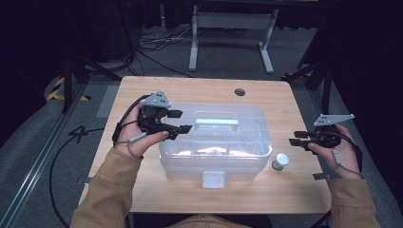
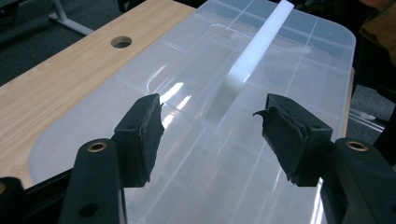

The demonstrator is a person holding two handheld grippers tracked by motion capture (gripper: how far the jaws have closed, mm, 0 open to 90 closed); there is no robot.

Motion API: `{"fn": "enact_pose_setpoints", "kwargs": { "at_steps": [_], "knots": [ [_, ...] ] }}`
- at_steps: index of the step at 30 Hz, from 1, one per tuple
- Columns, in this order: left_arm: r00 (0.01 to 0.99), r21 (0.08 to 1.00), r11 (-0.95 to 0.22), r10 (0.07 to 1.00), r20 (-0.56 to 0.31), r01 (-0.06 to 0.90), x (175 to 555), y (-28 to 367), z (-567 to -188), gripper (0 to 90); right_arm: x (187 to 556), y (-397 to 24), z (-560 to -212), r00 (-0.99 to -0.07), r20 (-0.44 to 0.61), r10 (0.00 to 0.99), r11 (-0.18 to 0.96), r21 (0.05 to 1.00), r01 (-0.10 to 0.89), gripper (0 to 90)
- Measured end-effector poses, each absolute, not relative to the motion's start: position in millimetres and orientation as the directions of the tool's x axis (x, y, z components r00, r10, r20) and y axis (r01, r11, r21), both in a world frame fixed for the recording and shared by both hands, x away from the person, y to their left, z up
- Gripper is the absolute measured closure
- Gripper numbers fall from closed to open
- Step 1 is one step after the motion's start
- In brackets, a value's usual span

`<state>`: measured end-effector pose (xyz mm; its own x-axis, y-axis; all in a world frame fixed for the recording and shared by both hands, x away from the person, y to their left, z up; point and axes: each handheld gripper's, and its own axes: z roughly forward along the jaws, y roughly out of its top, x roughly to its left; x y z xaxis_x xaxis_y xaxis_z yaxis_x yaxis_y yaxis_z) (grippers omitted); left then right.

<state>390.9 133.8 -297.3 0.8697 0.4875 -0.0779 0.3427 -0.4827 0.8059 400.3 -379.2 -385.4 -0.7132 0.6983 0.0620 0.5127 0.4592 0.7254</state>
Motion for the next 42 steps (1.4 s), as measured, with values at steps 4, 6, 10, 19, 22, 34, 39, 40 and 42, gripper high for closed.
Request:
{"fn": "enact_pose_setpoints", "kwargs": {
  "at_steps": [4,6,10,19,22,34,39,40,42],
  "knots": [
    [0.877,0.79,-0.519,0.478,-0.048,0.326,399.5,119.5,-304.9,38.4,400.0,-378.7,-384.6,-0.716,0.059,0.695,0.462,0.727,0.509,56.3],
    [0.877,0.787,-0.525,0.478,-0.044,0.326,402.0,114.4,-307.5,38.7,399.8,-378.2,-384.6,-0.718,0.062,0.693,0.463,0.726,0.509,56.3],
    [0.88,0.781,-0.535,0.474,-0.038,0.321,404.0,107.5,-309.9,39.7,399.9,-377.5,-384.9,-0.721,0.062,0.69,0.466,0.724,0.509,56.3],
    [0.877,0.761,-0.556,0.479,-0.034,0.333,409.1,98.7,-315.6,47.9,399.5,-375.2,-385.2,-0.725,0.064,0.686,0.469,0.722,0.508,56.3],
    [0.882,0.758,-0.565,0.471,-0.028,0.326,408.3,96.6,-315.2,54.8,399.1,-374.2,-385.6,-0.729,0.066,0.681,0.473,0.72,0.507,56.3],
    [0.889,0.74,-0.603,0.458,0.015,0.298,404.3,91.1,-308.9,76.1,391.8,-373.5,-384.0,-0.734,0.064,0.677,0.477,0.721,0.503,56.4],
    [0.884,0.741,-0.598,0.467,0.011,0.307,406.9,91.0,-304.2,76.3,387.0,-374.2,-381.6,-0.738,0.065,0.672,0.473,0.729,0.495,56.5],
    [0.882,0.742,-0.592,0.471,0.003,0.314,408.4,91.1,-303.1,76.3,385.9,-374.3,-381.0,-0.739,0.069,0.67,0.47,0.731,0.494,56.5],
    [0.883,0.738,-0.596,0.47,-0.001,0.318,409.8,91.2,-301.8,76.3,385.1,-374.4,-380.6,-0.742,0.068,0.667,0.469,0.735,0.49,56.5]
  ]
}}
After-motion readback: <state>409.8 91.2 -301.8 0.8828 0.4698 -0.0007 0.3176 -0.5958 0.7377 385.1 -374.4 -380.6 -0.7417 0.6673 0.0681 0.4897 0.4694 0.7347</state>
